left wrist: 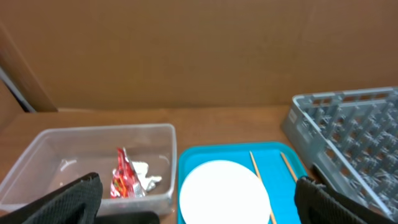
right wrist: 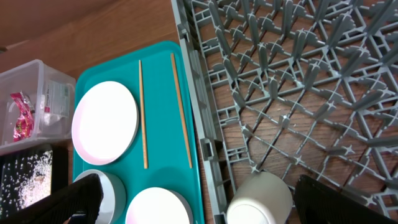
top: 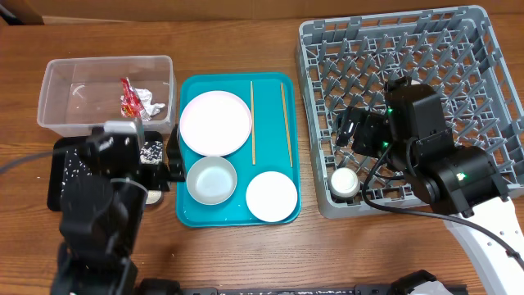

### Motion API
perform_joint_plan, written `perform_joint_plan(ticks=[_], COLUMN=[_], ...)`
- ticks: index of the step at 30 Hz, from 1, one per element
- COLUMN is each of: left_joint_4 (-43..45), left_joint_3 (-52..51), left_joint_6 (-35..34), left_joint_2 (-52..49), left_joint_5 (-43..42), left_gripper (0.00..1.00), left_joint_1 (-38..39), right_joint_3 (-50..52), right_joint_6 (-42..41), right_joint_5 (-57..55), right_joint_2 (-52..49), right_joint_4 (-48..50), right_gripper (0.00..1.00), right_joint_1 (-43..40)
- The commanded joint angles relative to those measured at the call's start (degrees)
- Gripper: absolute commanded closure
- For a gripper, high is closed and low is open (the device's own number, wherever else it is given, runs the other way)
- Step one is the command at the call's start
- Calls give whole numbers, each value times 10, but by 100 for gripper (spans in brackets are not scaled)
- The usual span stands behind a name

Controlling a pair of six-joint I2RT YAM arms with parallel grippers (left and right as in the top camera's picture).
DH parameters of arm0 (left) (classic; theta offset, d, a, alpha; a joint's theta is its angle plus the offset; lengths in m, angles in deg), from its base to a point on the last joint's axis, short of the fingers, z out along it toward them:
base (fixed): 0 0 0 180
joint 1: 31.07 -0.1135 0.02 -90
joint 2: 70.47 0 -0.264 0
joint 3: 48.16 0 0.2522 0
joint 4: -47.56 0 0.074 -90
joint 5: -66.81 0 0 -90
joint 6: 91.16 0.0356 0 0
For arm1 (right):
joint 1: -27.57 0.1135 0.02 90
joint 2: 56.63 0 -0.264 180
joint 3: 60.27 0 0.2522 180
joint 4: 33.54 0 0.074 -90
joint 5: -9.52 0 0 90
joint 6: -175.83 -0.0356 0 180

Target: Sort waste into correct bins and load items into the dishwasher

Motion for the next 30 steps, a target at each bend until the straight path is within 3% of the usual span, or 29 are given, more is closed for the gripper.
perform_joint_plan(ticks=[1,12,20,30], left_joint_4=[33,119,148,252], left_joint_3=[-76,-317,-403,-517], left_joint_6=[36,46,46,46], left_joint_2=[77,359,357,357], left_joint_5=[-25,-25,-7,-12], left_gripper=[0,0,0,0], left_joint_1=[-19,-60,-71,-71], right_joint_3=[-9,-8,-8,-9], right_joint_6=[0,0,0,0], right_joint_5=[-6,-6,-6,-6], right_joint_2=[0,0,0,0], right_joint_4=[1,1,1,1], right_gripper=[0,0,0,0], right_joint_1=[2,2,2,2])
